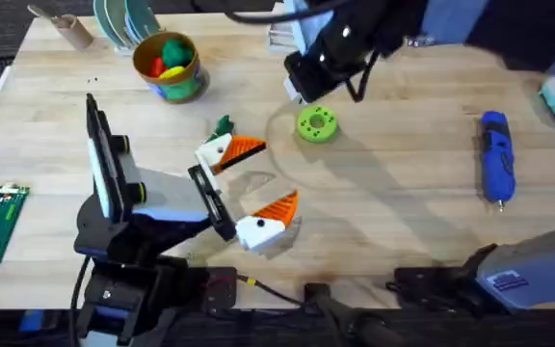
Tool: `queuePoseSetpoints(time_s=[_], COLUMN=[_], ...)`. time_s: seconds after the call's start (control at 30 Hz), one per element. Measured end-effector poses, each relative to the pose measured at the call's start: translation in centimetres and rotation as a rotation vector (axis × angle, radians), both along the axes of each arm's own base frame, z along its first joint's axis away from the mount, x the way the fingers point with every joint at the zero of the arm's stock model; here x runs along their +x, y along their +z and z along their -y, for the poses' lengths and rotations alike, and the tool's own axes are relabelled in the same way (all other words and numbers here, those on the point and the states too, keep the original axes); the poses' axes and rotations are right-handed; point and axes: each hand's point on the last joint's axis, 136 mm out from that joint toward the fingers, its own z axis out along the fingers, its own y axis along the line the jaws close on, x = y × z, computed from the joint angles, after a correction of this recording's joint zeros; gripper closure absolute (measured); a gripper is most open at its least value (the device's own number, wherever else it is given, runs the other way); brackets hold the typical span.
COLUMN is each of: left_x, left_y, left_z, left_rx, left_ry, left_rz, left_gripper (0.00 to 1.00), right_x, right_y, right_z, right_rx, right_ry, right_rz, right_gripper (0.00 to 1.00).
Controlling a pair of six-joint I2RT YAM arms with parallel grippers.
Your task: Pick up the gripper from the table and insert it into the empty holder that is missing its gripper. Then pick up a screw, insert it into the mounting hole, and use the screwdriver to tighten it. Finally, clean up the table by picking up the vegetable and placing it into the bucket.
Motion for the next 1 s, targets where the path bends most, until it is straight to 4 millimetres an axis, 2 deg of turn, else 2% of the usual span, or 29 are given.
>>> queuePoseSetpoints(time_s=[0.07,0.1,0.33,0.43,0.47,0.5,0.7,0.8,1.0], left_x=[0.0,0.0,-0.1,-0.1,-0.1,-0.1,-0.1,-0.1,-0.1], left_y=[0.0,0.0,0.0,0.0,0.0,0.0,0.0,0.0,0.0], left_z=[0.0,0.0,0.0,0.0,0.0,0.0,0.0,0.0,0.0], left_rx=[0.0,0.0,0.0,0.0,0.0,0.0,0.0,0.0,0.0], left_ry=[-0.001,-0.003,-0.003,-0.003,-0.003,-0.003,-0.003,-0.003,-0.003], left_rz=[0.0,-0.001,-0.001,-0.001,-0.001,-0.001,-0.001,-0.001,-0.001], left_gripper=[0.008,0.008,0.008,0.008,0.007,0.007,0.007,0.007,0.007], right_x=[-0.4,-1.3,-3.4,-5.0,-6.9,-7.5,-9.8,-10.2,-10.5], right_y=[1.2,3.0,6.1,6.7,6.9,6.9,7.7,8.0,8.0], right_z=[-0.1,-0.4,-2.9,-4.7,-6.5,-7.1,-10.4,-11.1,-11.3], right_rx=[-0.003,-0.009,0.019,0.046,0.06,0.062,0.102,0.116,0.115], right_ry=[0.029,0.071,0.193,0.272,0.359,0.387,0.515,0.544,0.557], right_rz=[-0.007,-0.012,0.008,0.006,0.003,0.005,0.058,0.072,0.074], right_gripper=[0.994,0.994,0.994,0.994,0.994,0.994,0.994,0.994,0.994])
